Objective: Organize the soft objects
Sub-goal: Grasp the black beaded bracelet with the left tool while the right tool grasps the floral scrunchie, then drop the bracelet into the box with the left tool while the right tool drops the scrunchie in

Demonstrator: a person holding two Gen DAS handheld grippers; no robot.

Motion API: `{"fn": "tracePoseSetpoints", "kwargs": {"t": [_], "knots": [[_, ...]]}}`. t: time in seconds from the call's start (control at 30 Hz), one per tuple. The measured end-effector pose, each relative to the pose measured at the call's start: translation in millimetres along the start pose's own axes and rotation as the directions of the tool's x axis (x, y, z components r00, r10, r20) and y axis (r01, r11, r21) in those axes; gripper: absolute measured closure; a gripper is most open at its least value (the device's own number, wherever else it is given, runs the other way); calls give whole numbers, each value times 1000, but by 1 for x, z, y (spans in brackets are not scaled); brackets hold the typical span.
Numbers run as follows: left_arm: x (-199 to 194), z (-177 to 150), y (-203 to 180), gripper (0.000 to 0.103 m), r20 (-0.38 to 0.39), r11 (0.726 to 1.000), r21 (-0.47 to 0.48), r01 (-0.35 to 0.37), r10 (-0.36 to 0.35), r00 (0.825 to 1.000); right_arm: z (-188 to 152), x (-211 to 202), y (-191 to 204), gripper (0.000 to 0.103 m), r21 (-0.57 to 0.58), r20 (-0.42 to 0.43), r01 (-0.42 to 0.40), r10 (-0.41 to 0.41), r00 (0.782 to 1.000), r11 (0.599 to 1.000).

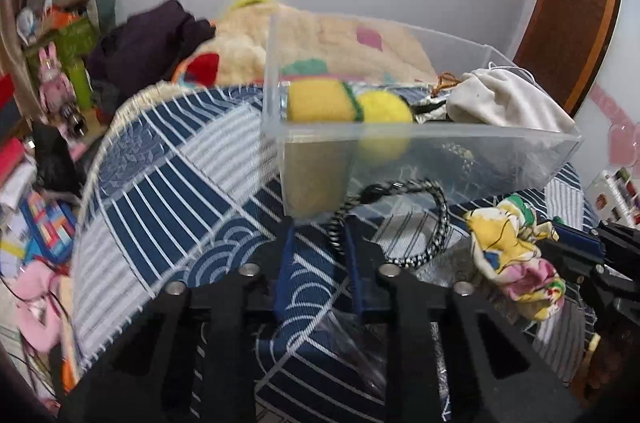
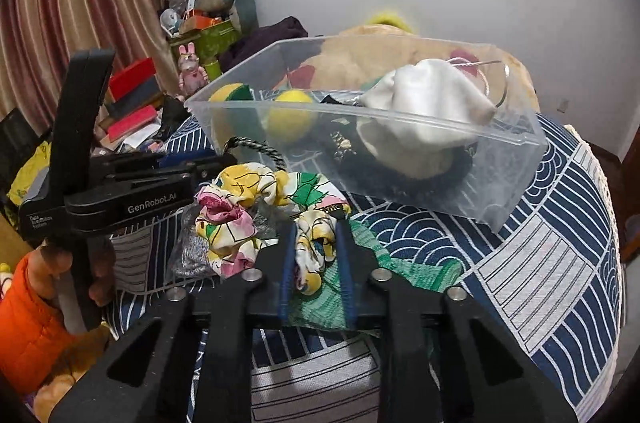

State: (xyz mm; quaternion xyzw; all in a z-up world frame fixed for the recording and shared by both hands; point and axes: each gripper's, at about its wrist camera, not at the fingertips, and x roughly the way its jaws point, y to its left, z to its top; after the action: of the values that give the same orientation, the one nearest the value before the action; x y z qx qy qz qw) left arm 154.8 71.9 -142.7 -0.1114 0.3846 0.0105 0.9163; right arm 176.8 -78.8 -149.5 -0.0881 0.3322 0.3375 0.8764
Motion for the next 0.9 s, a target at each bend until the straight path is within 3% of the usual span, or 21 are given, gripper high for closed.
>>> {"fn": "tracePoseSetpoints", "kwargs": {"t": [0.1, 0.27, 0.9], "knots": [[-1, -2, 2, 93, 3, 1000, -10, 7, -7, 1000, -1, -5, -2, 90, 6, 13, 3, -3, 1000, 1000], [-9, -7, 2, 98, 28, 1000, -9, 7, -7, 1000, -1, -20, -5, 92, 28, 64, 20, -21, 998, 999], [-83, 1, -17, 99, 187, 997, 61, 43, -54, 981, 13, -69, -17, 92, 76, 222, 62, -78, 972, 995]]}}
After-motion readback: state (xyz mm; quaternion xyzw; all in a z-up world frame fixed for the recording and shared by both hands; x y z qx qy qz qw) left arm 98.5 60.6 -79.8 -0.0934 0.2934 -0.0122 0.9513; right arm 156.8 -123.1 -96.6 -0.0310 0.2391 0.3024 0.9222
